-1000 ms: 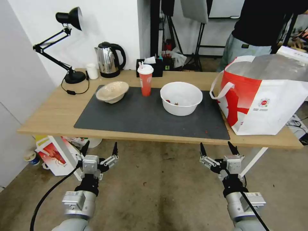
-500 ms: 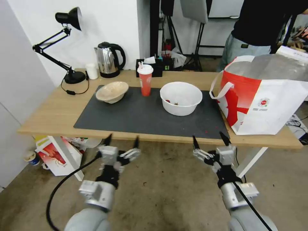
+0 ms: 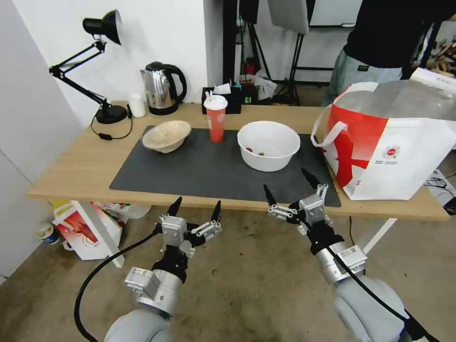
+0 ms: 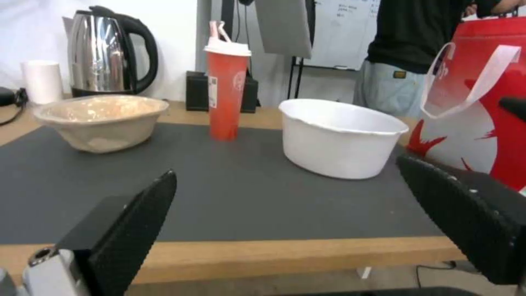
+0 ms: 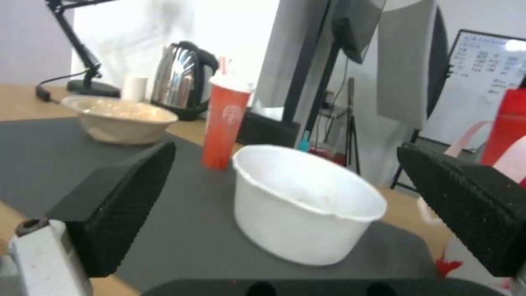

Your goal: Pick up the trash from the table and place it into the takeout bag.

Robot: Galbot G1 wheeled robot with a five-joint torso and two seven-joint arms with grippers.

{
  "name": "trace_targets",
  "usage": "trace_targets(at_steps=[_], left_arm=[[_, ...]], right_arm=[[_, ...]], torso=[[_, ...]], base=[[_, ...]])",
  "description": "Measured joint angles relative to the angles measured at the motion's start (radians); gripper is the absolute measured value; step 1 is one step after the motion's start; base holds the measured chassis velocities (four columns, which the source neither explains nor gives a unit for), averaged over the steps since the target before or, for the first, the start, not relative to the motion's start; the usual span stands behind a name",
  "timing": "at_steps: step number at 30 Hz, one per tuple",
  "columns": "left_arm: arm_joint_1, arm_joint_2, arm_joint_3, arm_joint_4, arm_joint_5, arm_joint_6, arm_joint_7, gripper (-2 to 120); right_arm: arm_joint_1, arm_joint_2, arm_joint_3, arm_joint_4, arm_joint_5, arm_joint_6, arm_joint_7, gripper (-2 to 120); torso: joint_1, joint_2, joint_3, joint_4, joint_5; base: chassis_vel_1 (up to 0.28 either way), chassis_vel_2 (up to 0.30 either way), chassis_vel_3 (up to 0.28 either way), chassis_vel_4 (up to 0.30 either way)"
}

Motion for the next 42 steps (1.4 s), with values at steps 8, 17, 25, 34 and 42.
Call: trace_targets(at_steps=[8, 17, 25, 34, 42], left_arm=[[0.017, 0.003, -0.016, -0.009, -0.011, 0.043, -0.021, 100], [0.032, 0.001, -0.019, -0.009, -0.021, 0.064, -0.035, 100], [0.046, -0.003, -0.034, -0.004, -0.020, 0.065, -0.038, 100], [0.058, -0.020, -0.049, -0.004, -0.017, 0.065, -0.039, 100], [0.074, -0.029, -0.058, -0.004, -0.008, 0.064, -0.038, 100]], right_arm=[[0.070, -0.043, 0.070, 0.007, 0.106, 0.000, -0.003, 100], [0.244, -0.186, 0.067, -0.012, 0.283, -0.055, -0.011, 100], [0.560, -0.331, -0.087, -0.072, 0.545, -0.188, -0.002, 100], [0.939, -0.399, -0.350, -0.164, 0.788, -0.438, 0.025, 100], [1.188, -0.348, -0.542, -0.276, 0.903, -0.713, 0.009, 100]], torso=[[0.000, 0.000, 0.000, 0.0002, 0.0000], [0.000, 0.000, 0.000, 0.0001, 0.0002], [0.000, 0.000, 0.000, 0.0003, -0.0003], [0.000, 0.000, 0.000, 0.0002, -0.0002], [0.000, 0.000, 0.000, 0.0001, -0.0001]], base=[[0.000, 0.000, 0.000, 0.000], [0.000, 0.000, 0.000, 0.000], [0.000, 0.000, 0.000, 0.000], [0.000, 0.000, 0.000, 0.000], [0.000, 0.000, 0.000, 0.000]])
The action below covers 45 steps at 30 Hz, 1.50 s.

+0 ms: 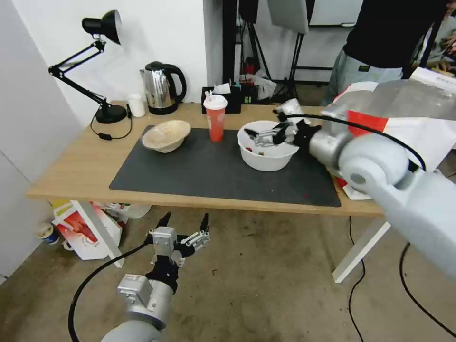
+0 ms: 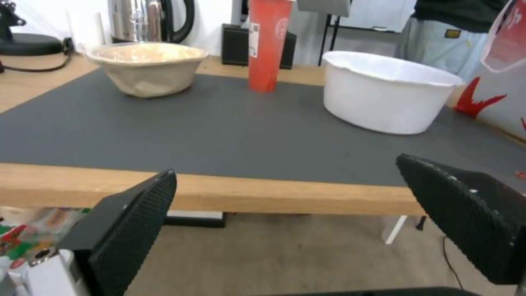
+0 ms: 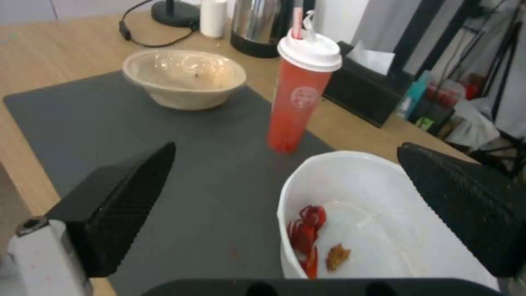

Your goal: Pick up the trash from the table and place it into the takeout bag.

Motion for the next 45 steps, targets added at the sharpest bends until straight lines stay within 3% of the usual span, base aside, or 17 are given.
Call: trace_targets(at_steps=[8, 10, 23, 45], left_arm=[[0.004, -0.004, -0.008, -0.004, 0.000, -0.002, 0.000, 100], [0.005, -0.003, -0.011, -0.005, -0.001, -0.003, 0.000, 100], [0.006, -0.006, -0.009, -0.011, -0.002, -0.003, -0.002, 100], [0.018, -0.020, -0.002, -0.014, 0.002, -0.004, -0.007, 100]], right_arm=[[0.089, 0.046, -0.108, -0.085, -0.001, -0.004, 0.002, 100], [0.112, 0.051, -0.164, -0.103, 0.028, -0.001, 0.047, 100], [0.219, 0.028, -0.259, -0.149, 0.163, 0.005, 0.160, 100], [0.243, 0.066, -0.389, -0.194, 0.216, 0.007, 0.267, 100]], torso=[[0.000, 0.000, 0.000, 0.0001, 0.0003], [0.000, 0.000, 0.000, 0.0000, 0.0002], [0.000, 0.000, 0.000, 0.0000, 0.0000], [0.000, 0.000, 0.000, 0.0000, 0.0000]], base=[[0.000, 0.000, 0.000, 0.000], [0.000, 0.000, 0.000, 0.000], [0.000, 0.000, 0.000, 0.000], [0.000, 0.000, 0.000, 0.000]])
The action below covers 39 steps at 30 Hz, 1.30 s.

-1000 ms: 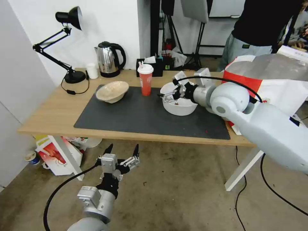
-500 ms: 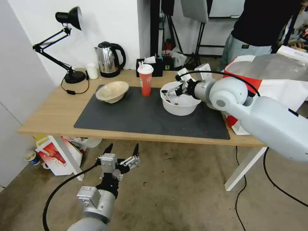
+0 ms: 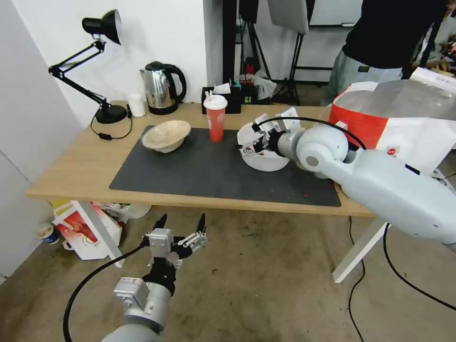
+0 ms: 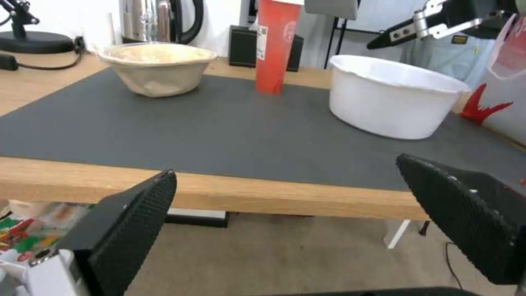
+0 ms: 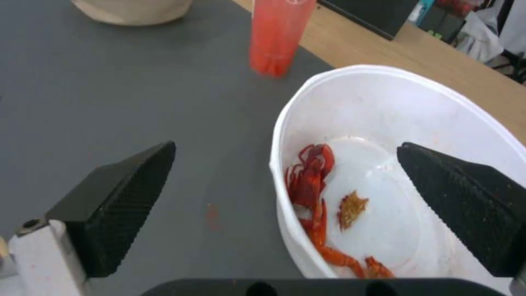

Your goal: Pick up the trash from the table and place it into the takeout bag.

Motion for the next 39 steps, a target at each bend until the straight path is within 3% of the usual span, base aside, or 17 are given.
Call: trace_targets(at_steps=[39], left_arm=[[0.005, -0.006, 0.016, 0.000, 0.013, -0.001, -0.010, 100]], right_arm=[[-0.003, 0.070, -0.032, -0.155, -0.001, 0.001, 0.014, 100]], torso=[[0.000, 0.000, 0.000, 0.0000, 0.0000]], base=[[0.000, 0.000, 0.000, 0.000]])
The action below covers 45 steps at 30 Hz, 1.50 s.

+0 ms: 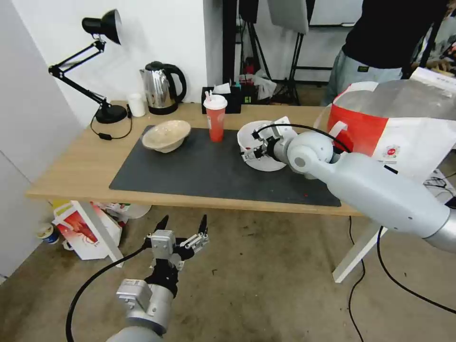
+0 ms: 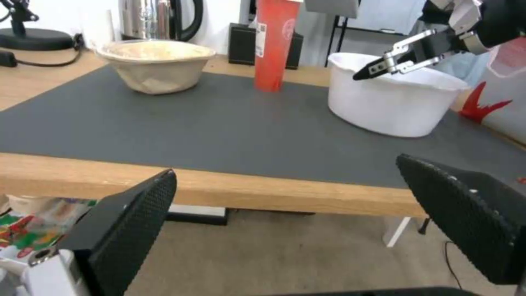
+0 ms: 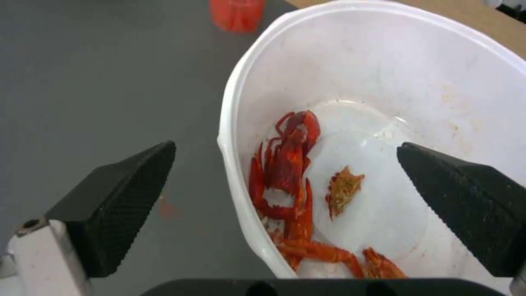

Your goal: Pick up the trash from the table and place it into the takeout bag.

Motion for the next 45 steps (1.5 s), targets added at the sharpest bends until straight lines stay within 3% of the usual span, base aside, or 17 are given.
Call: trace_targets(at_steps=[45], left_arm=[[0.005, -0.006, 0.013, 0.003, -0.002, 0.000, -0.014, 100]], right_arm=[[-0.013, -0.023, -0.039, 0.009, 0.000, 0.000, 0.010, 100]], torso=[[0.000, 0.000, 0.000, 0.0000, 0.0001]], base=[[0.000, 0.000, 0.000, 0.000]])
